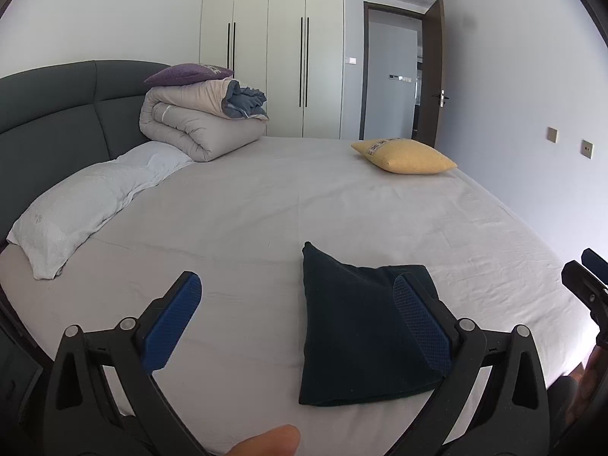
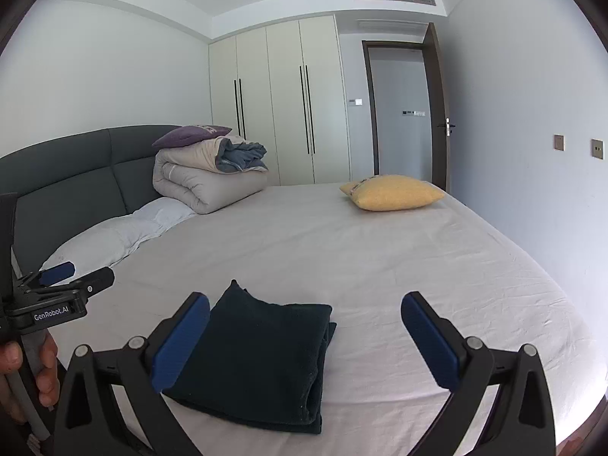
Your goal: Fold small clothes
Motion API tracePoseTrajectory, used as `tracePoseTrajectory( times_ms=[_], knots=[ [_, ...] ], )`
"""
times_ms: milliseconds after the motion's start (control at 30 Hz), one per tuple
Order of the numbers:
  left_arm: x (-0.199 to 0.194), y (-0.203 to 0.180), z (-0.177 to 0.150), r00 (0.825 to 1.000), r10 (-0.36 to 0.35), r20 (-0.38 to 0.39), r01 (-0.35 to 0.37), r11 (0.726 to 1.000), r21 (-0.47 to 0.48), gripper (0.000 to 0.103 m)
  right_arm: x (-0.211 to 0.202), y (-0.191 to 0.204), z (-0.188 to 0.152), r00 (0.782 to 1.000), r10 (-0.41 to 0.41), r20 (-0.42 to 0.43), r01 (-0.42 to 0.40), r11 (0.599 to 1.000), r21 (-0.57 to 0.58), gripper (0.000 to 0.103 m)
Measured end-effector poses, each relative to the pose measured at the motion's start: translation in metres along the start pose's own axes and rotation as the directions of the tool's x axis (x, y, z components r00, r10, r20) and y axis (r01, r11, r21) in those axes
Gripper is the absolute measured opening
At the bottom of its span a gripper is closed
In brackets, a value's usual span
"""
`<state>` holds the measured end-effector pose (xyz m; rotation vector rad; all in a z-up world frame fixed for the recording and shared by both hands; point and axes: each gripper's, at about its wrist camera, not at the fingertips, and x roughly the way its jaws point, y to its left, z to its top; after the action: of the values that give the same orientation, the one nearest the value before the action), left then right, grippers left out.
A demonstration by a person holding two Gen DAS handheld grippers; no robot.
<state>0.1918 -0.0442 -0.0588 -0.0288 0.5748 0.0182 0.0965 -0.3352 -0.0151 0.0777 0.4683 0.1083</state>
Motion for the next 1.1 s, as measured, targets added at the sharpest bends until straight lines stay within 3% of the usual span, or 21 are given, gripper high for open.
tracePoseTrajectory(
  times_ms=[133,300,467,700,1100],
  knots=[
    [0.001,-0.010,-0.027,0.998,0.019,-0.054,-0.017,0.999,0.031,0.103,0.005,0.000,-0.012,0.997,-0.015,-0.071,0.017,1.000,0.027,0.103],
    [0.043,-0.017,-0.061,0.989,0.053,-0.140,-0.051,0.999,0.017,0.103,0.028,-0.007,-0.036,0.979,-0.046,-0.198,0.063,0.995,0.083,0.103],
    [0.081,-0.012,-0.079,0.976,0.007,-0.218,-0.008,1.000,-0.003,0.103,0.040,-0.012,-0.058,0.954,-0.091,-0.287,0.128,0.986,0.111,0.103],
    [0.109,-0.007,-0.099,0.959,-0.015,-0.281,0.013,1.000,-0.009,0.103,0.056,-0.002,-0.073,0.929,-0.109,-0.355,0.141,0.988,0.066,0.103],
    [0.135,0.000,-0.116,0.946,-0.008,-0.324,0.005,1.000,-0.011,0.103,0.072,0.006,-0.099,0.890,-0.097,-0.445,0.141,0.988,0.067,0.103]
  ],
)
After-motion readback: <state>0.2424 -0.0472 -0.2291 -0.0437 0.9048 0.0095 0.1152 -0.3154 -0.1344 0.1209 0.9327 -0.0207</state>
